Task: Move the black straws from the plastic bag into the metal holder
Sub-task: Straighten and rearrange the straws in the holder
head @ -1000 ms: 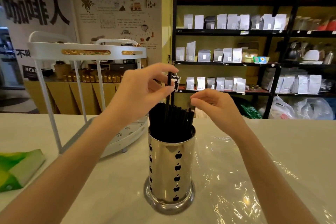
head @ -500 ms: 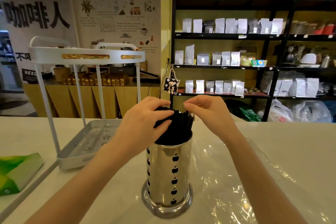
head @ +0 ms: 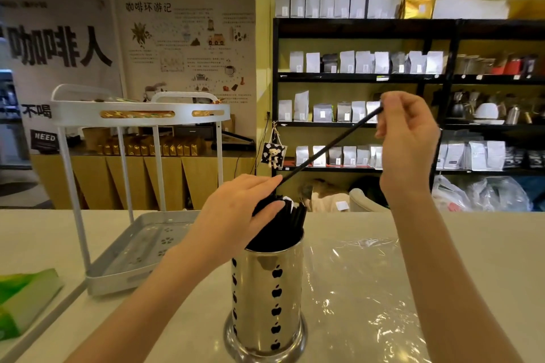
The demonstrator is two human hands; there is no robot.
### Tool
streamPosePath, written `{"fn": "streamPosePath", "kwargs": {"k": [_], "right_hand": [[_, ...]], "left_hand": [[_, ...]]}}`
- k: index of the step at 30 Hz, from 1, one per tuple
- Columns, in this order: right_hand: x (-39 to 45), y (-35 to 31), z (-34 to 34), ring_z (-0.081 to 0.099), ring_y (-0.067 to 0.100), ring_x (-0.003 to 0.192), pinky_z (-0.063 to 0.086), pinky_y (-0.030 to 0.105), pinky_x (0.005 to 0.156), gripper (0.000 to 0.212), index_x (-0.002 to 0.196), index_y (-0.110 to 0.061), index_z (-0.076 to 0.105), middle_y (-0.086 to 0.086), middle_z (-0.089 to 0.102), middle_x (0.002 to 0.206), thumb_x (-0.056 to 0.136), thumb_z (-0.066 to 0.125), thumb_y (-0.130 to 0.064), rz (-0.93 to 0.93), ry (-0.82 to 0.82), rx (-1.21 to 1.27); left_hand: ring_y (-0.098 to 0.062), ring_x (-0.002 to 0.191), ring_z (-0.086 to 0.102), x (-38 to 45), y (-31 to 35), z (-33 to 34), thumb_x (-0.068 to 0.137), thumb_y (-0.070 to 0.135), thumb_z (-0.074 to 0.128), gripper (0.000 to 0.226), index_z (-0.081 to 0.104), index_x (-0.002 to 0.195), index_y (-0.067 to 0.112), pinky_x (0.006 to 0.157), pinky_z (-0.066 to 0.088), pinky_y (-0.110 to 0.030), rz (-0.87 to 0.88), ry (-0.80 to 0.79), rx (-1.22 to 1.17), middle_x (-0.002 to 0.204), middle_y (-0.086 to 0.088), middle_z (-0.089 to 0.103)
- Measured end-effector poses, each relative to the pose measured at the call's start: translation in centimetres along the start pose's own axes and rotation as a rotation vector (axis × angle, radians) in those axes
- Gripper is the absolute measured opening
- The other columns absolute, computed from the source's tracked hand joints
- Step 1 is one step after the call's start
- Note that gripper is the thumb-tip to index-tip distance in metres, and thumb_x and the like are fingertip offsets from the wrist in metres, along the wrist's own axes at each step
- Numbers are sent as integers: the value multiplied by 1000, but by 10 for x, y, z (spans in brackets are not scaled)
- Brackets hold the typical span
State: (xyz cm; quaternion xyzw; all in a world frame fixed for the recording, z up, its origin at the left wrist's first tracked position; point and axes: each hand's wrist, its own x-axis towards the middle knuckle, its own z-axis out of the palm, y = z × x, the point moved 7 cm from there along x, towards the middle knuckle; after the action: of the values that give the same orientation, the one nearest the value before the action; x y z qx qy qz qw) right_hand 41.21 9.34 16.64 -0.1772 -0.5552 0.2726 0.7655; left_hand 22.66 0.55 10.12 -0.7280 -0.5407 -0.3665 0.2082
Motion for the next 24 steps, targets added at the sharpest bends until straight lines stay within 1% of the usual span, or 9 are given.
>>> {"fn": "streamPosePath", "kwargs": {"k": [2,4,6,9,12,15,19,22,24], "right_hand": [[0,11,-10,41,2,50,37,12,51,15,82,-23,57,-8,47,59,94,48,-21,97,84,85],[-3,24,-15,43,4,51,40,15,54,19,78,-23,59,-8,48,57,94,48,-22,203,131,140],[-7,35,-16,46,4,52,42,18,57,22,76,-23,60,-8,51,56,95,48,-22,286,130,193],[-15,46,-9,54,4,61,46,20,62,20,80,-22,61,-6,58,63,95,47,-21,365,21,213],[-26,55,6,61,5,72,52,18,67,16,84,-21,64,-8,67,67,92,50,-20,421,-188,111],[-41,62,25,61,14,75,51,21,69,14,81,-21,68,-8,71,65,88,56,-17,429,-421,26],[-65,65,53,67,2,71,51,10,65,14,83,-20,70,-9,73,70,85,60,-10,367,-697,-39],[-73,66,62,66,2,74,52,12,73,20,78,-29,71,-12,72,72,85,61,-13,306,-760,-85],[-74,67,61,67,9,81,54,20,79,20,79,-29,71,-7,73,77,86,60,-14,280,-739,-104]], "left_hand": [[-13,102,57,2,-2,-5,86,19,55,39,51,124,13,88,40,-22,7,40,-4,112,-5,66],[-1,82,58,5,-7,-15,83,12,58,33,56,116,13,79,49,-15,-5,105,-52,95,-4,71],[9,66,57,9,-16,-31,80,12,60,29,57,108,19,71,48,-6,-82,172,-170,82,7,67],[4,78,63,18,-30,-55,80,12,60,24,60,101,23,72,48,-5,-209,238,-370,81,15,64],[0,78,66,27,-42,-83,81,8,58,24,60,102,18,72,51,-9,-274,365,-512,87,7,66],[-2,77,67,38,-49,-108,83,7,57,24,60,106,13,72,53,-14,-299,494,-617,90,5,66],[-5,78,68,53,-46,-122,82,8,59,23,62,105,11,71,54,-16,-298,555,-703,91,5,68],[-6,76,68,60,-35,-122,82,7,60,22,62,104,7,70,54,-17,-249,520,-661,91,2,68],[-7,77,68,61,-27,-120,81,7,61,22,63,102,7,71,54,-18,-208,480,-610,90,1,68]]}}
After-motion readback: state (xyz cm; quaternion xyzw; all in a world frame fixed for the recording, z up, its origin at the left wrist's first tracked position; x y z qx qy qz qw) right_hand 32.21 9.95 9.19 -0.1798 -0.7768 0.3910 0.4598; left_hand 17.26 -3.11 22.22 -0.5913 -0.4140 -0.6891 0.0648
